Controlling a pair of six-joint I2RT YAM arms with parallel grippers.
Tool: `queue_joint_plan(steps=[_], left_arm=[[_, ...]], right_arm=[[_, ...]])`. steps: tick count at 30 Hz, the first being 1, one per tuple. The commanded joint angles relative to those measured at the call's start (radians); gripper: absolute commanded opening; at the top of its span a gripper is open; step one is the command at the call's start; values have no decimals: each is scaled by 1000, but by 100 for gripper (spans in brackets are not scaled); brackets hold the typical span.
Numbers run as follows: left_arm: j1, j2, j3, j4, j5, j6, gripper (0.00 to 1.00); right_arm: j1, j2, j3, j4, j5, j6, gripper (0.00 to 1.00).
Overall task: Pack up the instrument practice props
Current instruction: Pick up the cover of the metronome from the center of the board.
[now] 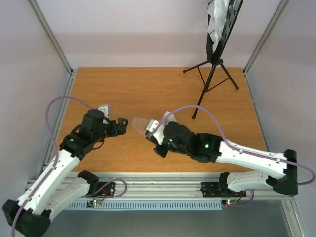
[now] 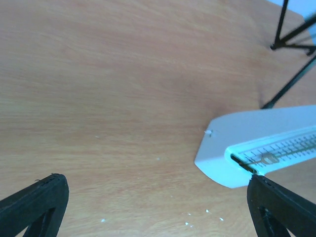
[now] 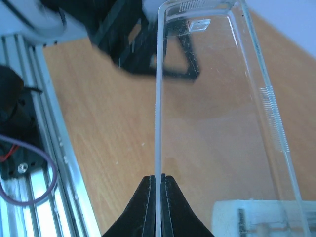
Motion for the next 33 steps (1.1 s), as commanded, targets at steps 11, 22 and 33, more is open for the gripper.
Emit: queue_joint_plan(steps=[11,22,33], left_arm=[[-88,419,-292,986,489,103,99],[-149,757,-249,1208,529,161,99],[-170,849,-225,1251,514,193,99]], right_arm=[[-280,-247,95,-238,182,98,1],[-655,-299,-79,-190,-21,224,1],[-622,-165,-267,-47,-108,341,1]])
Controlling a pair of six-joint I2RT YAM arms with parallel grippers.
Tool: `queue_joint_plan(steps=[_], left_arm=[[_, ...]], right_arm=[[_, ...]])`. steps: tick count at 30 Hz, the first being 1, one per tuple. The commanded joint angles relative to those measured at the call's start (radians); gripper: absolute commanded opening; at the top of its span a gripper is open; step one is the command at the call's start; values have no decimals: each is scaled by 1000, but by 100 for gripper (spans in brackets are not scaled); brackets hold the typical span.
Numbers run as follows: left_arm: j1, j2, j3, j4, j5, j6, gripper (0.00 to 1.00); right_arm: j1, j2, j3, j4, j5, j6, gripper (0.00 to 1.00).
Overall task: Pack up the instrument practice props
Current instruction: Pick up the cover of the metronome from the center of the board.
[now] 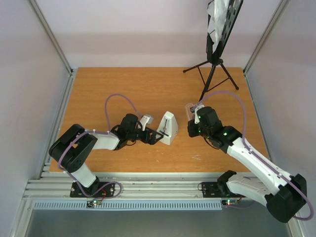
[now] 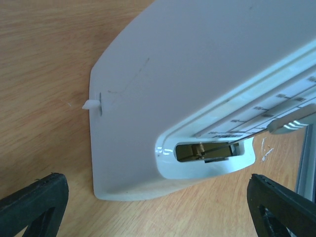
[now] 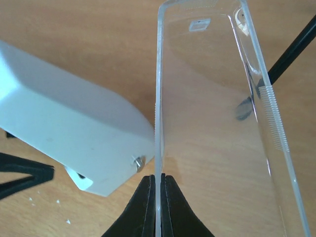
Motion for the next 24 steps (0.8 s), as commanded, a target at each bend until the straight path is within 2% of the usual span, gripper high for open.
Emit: queue_joint_plan(steps=[1,15,24], left_arm=[[-9,10,21,103,4,38,99],[-37,-27,5,50,38,33,96],[-108,-100,-10,-35,-19,33,96]], right_arm=[[41,69,-48,104,-61,68,1],[73,309,-48,308,-112,103,1],[85,419,-4,372,-119,99,1]])
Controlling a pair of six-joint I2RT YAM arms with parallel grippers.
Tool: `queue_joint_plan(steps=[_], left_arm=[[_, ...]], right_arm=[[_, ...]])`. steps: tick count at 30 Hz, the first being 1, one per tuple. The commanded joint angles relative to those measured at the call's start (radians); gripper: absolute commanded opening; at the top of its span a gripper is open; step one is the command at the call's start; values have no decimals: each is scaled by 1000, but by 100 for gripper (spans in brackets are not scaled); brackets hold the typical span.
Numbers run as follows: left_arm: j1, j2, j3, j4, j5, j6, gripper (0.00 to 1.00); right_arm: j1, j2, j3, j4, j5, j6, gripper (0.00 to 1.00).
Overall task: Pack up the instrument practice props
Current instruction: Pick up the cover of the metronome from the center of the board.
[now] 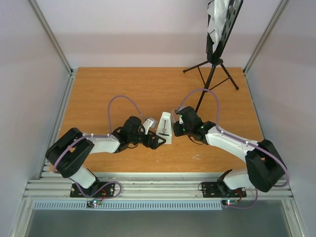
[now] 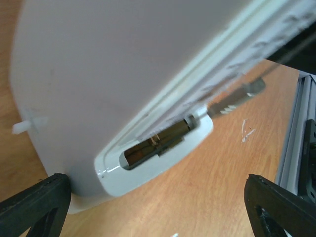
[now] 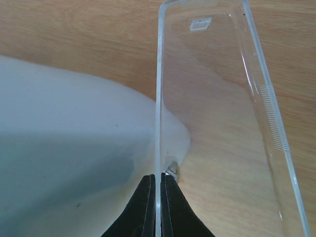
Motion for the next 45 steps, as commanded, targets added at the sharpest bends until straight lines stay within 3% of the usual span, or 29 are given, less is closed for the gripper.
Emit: queue_joint_plan(steps=[1,15,19,24,30,34,38,41,45], left_arm=[[-56,-61,-6,-9,-33,16,96],[-163,-172,-36,-112,-248,-21,97],[-163,-269,-37,-221,-377,-43,99],[-163,-460,-42,-376,-531,-59,99],[-161,-711,55,-637,-640,5,99],[-157,-807,157,-696,-521,52,99],[-151,-853,189,-631,-238,56,99],[-149,-864,204,-580,-41,42,99],[-149,-875,216,-521,121,29,99]], right_arm=[[22,48,56,81,-34,9,1],[37,121,109,130,-6,-12,1],[28,25,84,93,87,-34,1],[-3,-156,53,-2,84,-57,1],[-11,-373,77,-111,-169,-104,1],[-11,-508,86,-129,-478,-103,1],[-11,-604,88,-82,-789,-35,1],[-10,-626,100,-26,-957,31,1],[-10,-605,129,92,-1144,150,1]])
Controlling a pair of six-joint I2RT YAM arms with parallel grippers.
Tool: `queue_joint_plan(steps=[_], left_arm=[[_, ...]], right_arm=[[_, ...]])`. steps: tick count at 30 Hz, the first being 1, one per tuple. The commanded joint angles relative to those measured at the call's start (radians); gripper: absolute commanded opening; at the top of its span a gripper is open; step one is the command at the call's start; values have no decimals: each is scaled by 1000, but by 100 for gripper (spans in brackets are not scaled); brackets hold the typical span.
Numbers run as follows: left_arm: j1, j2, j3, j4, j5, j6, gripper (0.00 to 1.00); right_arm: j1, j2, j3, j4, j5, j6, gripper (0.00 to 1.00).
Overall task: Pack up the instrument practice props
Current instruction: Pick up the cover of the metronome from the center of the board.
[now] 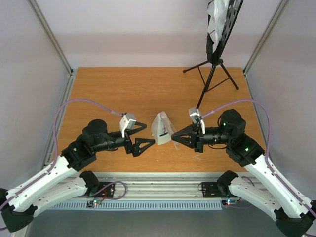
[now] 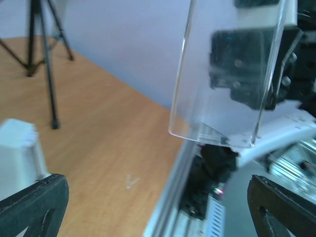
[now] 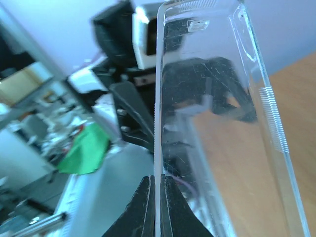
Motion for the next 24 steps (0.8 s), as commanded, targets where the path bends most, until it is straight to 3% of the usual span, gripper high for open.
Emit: queue_joint_plan(steps=[1,3,5,10,15,20,24], left_arm=[[4,-13,36,97,279,-1,99],[3,-18,56,71,302,5,99],[4,-27,66,16,274,21,99],[3,-139,-5,-114,-18,56,99],[4,-246,-82,-187,-213,8,99],[3,-243,-147,-118,-42,-41,99],[4,-219,-207,43,82,-101,100]], right_arm=[[-1,23,49,158,-305,173,1],[-1,35,67,144,-313,182,1],[-1,45,107,-1,-256,103,1],[0,55,127,-290,-116,2,1],[23,57,-40,-230,-130,175,1],[119,76,-154,-109,-147,304,1],[133,80,-181,33,-227,379,1]])
